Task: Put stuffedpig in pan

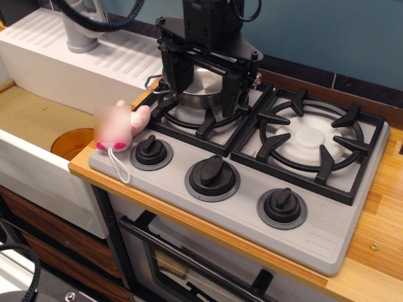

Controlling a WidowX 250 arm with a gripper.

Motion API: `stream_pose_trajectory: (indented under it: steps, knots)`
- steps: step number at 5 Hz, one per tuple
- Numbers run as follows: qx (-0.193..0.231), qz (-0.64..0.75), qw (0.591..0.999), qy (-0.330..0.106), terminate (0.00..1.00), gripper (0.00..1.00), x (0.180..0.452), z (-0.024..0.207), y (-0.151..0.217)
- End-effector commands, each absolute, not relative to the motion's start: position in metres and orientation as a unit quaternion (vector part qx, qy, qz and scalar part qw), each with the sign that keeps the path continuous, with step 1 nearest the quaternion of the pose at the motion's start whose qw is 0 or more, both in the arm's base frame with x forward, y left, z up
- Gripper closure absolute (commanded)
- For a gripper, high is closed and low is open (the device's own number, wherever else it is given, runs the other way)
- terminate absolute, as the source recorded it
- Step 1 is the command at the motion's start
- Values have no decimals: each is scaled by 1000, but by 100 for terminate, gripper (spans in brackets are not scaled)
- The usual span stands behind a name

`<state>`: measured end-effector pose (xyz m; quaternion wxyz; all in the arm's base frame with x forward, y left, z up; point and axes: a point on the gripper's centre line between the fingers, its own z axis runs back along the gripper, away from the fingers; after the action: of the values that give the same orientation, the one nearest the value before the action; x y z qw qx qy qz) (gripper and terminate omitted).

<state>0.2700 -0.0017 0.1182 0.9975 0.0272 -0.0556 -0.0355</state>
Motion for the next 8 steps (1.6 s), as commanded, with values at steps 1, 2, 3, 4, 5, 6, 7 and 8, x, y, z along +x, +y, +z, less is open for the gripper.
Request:
stream_pose_trajectory:
  steps: [1,2,3,4,5,6,7,8]
  knots:
    - [27,-35,997,-56,0,0,270,118,-2]
    - [48,-44,996,-62,0,0,274,122,22]
    - [49,-59,994,-72,0,0,282,118,48]
    - [57,-74,992,-82,0,0,289,112,75]
    - [61,-83,991,-86,0,0,292,104,100]
    - [59,-87,990,-94,0,0,290,92,121]
    - [48,-78,992,-92,0,0,285,76,133]
    - [30,-78,993,-83,0,0,279,65,138]
